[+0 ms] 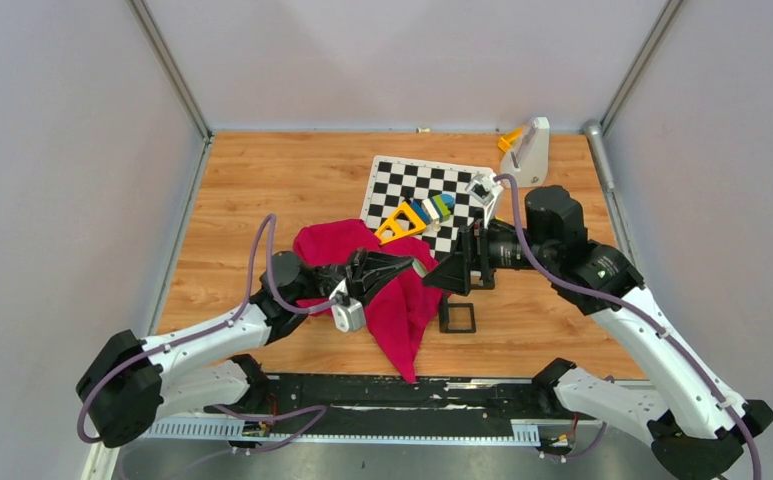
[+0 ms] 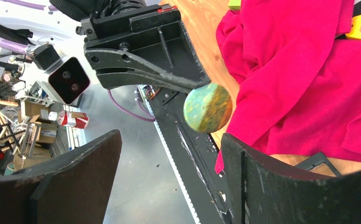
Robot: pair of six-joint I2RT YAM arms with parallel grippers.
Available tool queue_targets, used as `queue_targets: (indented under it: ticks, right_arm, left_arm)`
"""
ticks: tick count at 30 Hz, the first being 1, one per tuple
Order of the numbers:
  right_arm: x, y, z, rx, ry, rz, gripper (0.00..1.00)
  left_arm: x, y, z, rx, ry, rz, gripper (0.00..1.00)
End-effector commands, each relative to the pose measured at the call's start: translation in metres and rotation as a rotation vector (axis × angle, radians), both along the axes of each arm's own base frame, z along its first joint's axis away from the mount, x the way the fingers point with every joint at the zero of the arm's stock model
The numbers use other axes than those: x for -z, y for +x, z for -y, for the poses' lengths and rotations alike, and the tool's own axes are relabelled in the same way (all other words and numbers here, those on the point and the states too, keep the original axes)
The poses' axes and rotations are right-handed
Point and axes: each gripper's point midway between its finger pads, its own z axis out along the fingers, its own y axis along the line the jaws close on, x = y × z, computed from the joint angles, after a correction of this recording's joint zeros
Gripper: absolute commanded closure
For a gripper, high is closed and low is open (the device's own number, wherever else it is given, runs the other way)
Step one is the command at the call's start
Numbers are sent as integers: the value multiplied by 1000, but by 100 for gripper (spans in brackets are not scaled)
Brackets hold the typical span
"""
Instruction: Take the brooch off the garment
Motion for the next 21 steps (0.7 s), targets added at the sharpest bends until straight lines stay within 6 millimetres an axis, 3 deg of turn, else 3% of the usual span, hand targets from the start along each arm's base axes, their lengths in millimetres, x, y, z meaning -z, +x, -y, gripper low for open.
queue_targets:
  ticks: [1,10,21]
  right_arm:
    - [-15,1,-4,-58,25,65,24]
    - [-13,-2,-9,-124,38,93,27]
    - [-10,-8,-17,-198,63,71,32]
  left_arm:
    - [-26,-24,-8,76,-72,148,100]
    - [-32,-45,-13,167,-105,181,100]
    - [-36,-45,-10,174,-106,182,100]
